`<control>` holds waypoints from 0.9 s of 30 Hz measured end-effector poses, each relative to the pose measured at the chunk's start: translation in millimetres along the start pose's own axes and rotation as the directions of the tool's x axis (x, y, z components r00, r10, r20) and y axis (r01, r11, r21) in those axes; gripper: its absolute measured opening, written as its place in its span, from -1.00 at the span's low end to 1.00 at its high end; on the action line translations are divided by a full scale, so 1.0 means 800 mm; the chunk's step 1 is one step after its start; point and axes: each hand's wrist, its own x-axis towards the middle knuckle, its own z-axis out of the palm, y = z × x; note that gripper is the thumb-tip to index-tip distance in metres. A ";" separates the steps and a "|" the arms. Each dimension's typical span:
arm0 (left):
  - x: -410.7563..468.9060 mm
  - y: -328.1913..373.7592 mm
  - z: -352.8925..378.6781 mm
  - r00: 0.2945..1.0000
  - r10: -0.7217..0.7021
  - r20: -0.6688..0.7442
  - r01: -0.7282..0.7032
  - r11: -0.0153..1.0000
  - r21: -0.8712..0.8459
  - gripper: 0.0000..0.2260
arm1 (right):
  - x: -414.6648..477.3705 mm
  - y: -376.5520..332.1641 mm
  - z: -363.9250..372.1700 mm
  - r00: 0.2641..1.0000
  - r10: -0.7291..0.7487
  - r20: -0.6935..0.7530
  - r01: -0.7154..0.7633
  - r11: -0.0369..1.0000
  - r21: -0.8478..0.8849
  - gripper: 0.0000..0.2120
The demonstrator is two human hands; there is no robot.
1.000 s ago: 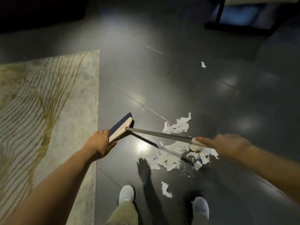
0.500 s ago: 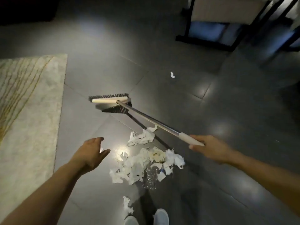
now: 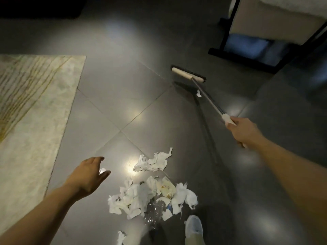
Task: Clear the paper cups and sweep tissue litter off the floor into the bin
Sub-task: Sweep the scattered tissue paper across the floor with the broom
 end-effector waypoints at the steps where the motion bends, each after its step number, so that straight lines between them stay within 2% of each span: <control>1: 0.007 0.010 0.001 0.999 -0.031 -0.005 0.031 0.999 -0.016 -0.46 | 0.025 0.000 -0.007 1.000 -0.010 0.003 0.011 1.000 -0.023 -0.66; 5: 0.020 0.050 0.020 0.995 -0.096 0.011 0.097 0.991 -0.087 -0.48 | 0.095 0.014 -0.013 0.998 0.029 0.059 -0.020 0.989 -0.148 -0.67; 8: 0.020 0.080 0.036 0.994 -0.109 0.029 0.111 0.987 -0.115 -0.48 | 0.109 0.030 0.000 0.971 0.116 0.209 -0.091 0.988 -0.121 -0.74; 11: 0.014 0.096 0.042 0.993 -0.117 0.032 0.120 0.984 -0.133 -0.48 | 0.089 0.044 0.013 0.935 0.085 0.345 -0.035 0.988 -0.149 -0.74; 17: -0.033 0.100 0.034 0.997 -0.069 -0.023 0.065 0.985 -0.158 -0.47 | -0.012 0.061 0.020 0.884 0.103 0.456 -0.012 0.980 -0.198 -0.47; 22: -0.122 0.069 0.047 0.998 -0.032 -0.051 0.023 0.988 -0.155 -0.46 | -0.161 0.070 0.025 0.863 0.063 0.501 0.010 0.990 -0.141 -0.55; 23: -0.142 0.062 0.052 0.999 -0.019 -0.047 0.012 0.989 -0.145 -0.46 | -0.191 0.071 0.021 0.860 0.064 0.506 -0.024 0.996 -0.085 -0.59; 24: -0.160 0.054 0.055 0.999 -0.005 -0.039 -0.001 0.991 -0.135 -0.46 | -0.215 0.070 0.014 0.860 0.093 0.502 -0.119 0.993 0.021 -0.64; 26: -0.187 0.039 0.062 0.999 0.005 -0.037 -0.010 0.992 -0.123 -0.47 | -0.243 0.066 -0.010 0.849 0.200 0.489 -0.351 0.906 0.238 -0.65; 27: -0.195 0.033 0.063 0.999 0.002 -0.048 -0.007 0.993 -0.118 -0.48 | -0.247 0.064 -0.025 0.841 0.226 0.491 -0.410 0.859 0.307 -0.67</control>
